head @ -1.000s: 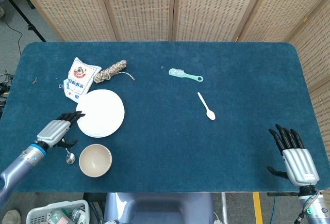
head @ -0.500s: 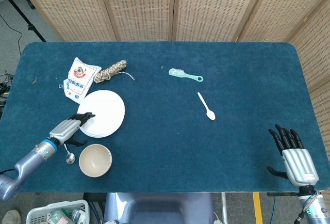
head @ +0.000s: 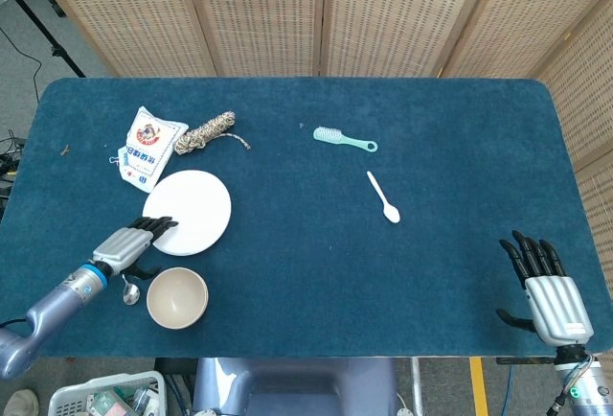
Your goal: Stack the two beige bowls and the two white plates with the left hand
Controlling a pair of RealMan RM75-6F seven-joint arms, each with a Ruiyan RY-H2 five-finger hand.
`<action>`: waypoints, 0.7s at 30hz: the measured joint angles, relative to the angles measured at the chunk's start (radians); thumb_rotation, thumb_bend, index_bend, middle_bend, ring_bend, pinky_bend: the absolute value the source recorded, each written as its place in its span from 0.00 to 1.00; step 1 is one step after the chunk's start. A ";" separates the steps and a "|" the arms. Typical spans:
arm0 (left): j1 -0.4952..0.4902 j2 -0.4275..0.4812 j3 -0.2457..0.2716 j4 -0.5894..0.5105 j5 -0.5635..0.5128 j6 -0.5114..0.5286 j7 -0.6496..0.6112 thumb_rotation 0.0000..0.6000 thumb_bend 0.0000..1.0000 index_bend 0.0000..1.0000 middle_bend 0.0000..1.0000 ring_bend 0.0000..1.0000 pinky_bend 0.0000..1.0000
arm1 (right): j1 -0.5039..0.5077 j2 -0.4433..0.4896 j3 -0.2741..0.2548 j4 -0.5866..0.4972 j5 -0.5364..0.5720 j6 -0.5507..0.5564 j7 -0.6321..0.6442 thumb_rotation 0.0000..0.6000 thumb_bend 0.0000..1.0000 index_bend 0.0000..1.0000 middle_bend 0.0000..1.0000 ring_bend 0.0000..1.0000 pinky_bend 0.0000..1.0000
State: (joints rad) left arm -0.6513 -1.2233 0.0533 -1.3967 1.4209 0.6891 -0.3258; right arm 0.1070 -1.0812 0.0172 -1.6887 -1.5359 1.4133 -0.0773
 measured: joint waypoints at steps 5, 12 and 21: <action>0.006 0.012 -0.007 -0.017 -0.016 0.015 0.020 1.00 0.36 0.00 0.00 0.00 0.00 | 0.000 0.000 0.000 0.000 0.002 -0.001 -0.001 1.00 0.00 0.02 0.00 0.00 0.00; 0.036 0.046 -0.023 -0.043 0.007 0.115 -0.014 1.00 0.36 0.00 0.00 0.00 0.00 | 0.001 -0.001 -0.001 -0.001 0.000 -0.004 -0.002 1.00 0.00 0.02 0.00 0.00 0.00; 0.110 0.116 -0.029 -0.074 0.071 0.305 -0.044 1.00 0.36 0.00 0.00 0.00 0.00 | -0.001 0.004 -0.003 -0.007 -0.007 0.002 0.004 1.00 0.00 0.02 0.00 0.00 0.00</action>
State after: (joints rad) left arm -0.5412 -1.1068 0.0248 -1.4705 1.4919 0.9940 -0.3695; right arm 0.1058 -1.0774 0.0142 -1.6952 -1.5427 1.4152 -0.0735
